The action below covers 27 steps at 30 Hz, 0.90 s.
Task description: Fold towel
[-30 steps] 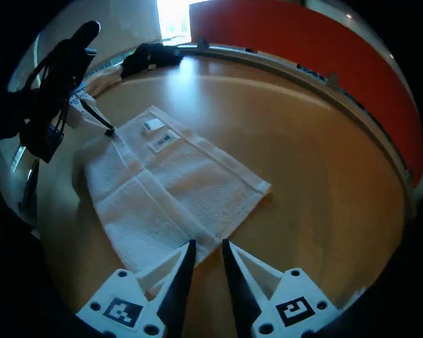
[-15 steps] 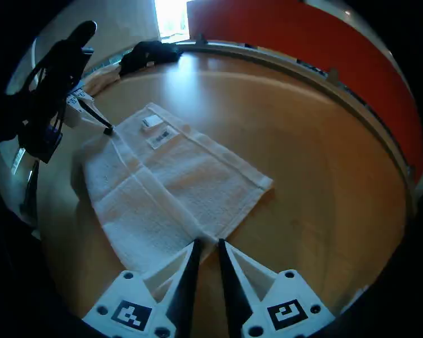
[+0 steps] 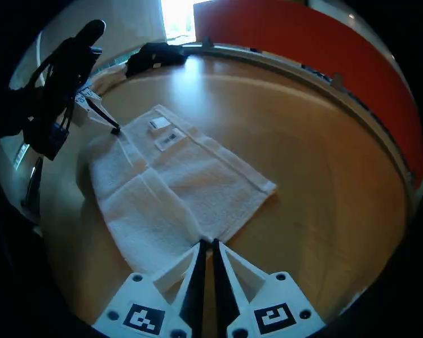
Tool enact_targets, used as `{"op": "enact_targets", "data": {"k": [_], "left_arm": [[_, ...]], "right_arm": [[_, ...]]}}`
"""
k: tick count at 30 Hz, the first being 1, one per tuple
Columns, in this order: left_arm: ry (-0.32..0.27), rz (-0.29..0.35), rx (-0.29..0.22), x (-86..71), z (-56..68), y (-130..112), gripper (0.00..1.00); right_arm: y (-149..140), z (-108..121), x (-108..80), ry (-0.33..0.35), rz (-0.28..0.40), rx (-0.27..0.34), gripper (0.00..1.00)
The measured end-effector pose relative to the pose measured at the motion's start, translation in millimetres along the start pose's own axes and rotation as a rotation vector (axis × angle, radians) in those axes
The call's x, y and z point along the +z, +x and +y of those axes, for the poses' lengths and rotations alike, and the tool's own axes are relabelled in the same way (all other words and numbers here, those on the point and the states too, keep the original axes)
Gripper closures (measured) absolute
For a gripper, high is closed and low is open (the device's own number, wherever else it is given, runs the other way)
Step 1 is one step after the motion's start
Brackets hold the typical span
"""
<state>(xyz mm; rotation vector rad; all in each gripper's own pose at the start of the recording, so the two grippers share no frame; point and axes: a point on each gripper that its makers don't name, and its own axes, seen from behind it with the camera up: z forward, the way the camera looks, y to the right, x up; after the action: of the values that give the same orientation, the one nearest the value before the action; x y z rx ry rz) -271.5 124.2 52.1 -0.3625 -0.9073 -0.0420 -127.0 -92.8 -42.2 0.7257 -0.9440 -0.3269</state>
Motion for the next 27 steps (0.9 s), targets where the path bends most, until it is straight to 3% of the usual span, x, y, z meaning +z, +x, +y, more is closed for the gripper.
{"op": "enact_targets", "data": {"k": [10, 27], "left_arm": [[-0.001, 0.0, -0.003, -2.5, 1.8, 0, 0.91], [-0.021, 0.05, -0.009, -26.0, 11.3, 20, 0.91]], "right_arm": [[3, 2, -6.7, -0.009, 0.019, 0.007, 0.93], [20, 8, -33.8, -0.032, 0.07, -0.003, 0.93]]}}
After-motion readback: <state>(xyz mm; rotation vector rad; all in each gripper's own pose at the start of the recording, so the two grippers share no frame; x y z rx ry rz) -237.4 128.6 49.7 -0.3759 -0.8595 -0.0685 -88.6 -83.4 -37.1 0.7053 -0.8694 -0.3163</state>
